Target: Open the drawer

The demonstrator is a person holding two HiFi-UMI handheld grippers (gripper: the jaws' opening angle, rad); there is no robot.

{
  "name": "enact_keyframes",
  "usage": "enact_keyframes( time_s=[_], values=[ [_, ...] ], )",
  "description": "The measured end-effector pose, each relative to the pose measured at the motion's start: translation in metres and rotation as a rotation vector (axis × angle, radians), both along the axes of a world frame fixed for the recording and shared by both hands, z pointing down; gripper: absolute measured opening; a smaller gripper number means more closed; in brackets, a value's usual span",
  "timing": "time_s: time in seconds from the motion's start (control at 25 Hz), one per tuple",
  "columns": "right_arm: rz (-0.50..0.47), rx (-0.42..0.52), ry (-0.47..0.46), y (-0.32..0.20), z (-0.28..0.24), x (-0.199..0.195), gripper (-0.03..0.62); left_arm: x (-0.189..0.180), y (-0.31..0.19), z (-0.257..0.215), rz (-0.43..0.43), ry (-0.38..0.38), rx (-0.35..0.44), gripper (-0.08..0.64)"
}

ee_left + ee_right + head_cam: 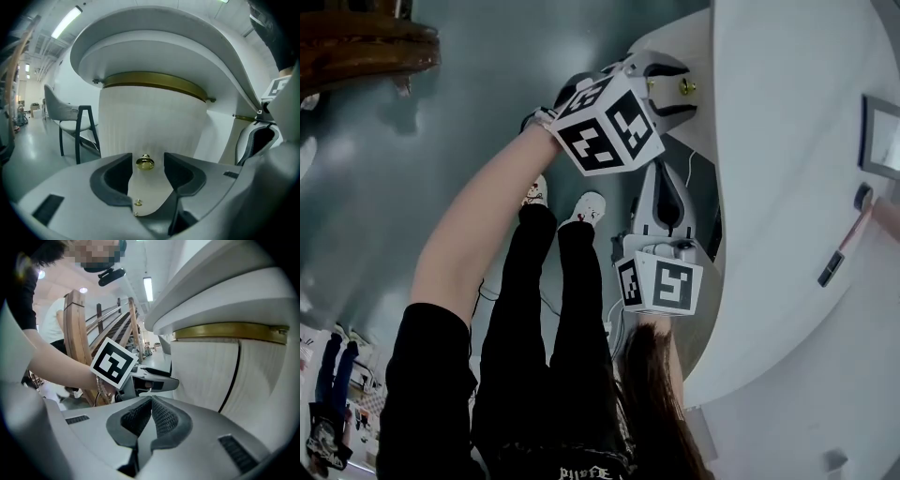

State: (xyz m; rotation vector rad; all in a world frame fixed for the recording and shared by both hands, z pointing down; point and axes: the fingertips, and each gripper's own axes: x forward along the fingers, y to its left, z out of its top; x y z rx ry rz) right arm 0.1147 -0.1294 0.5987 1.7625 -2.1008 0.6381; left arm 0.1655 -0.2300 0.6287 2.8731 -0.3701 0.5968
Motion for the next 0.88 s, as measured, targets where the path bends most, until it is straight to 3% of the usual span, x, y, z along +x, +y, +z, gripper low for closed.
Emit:
enact_keyframes(
  time_s=[0.2, 0.4, 0.64, 0.88],
  values=[
    [0.001, 0.001, 0.002, 0.0, 0.0, 0.007, 0.026, 0.01, 0.0, 0.003, 0.047, -0.024, 0.045, 0.201],
    [-0.009, -0.002, -0.004, 0.002, 0.003, 0.009, 0.026, 0.012, 0.001, 0.005, 0.085, -0.024, 0.021, 0.186],
    [-0.024, -0.018, 0.002, 0.007, 0.009, 0.009, 0.026, 0.011, -0.005, 0.005, 0.13, -0.046, 0.022, 0.12],
    [-0.026, -0.021, 0.003, 0.006, 0.009, -0.001, 0.026, 0.005, -0.005, 0.004, 0.107, -0.016, 0.009, 0.118]
  ],
)
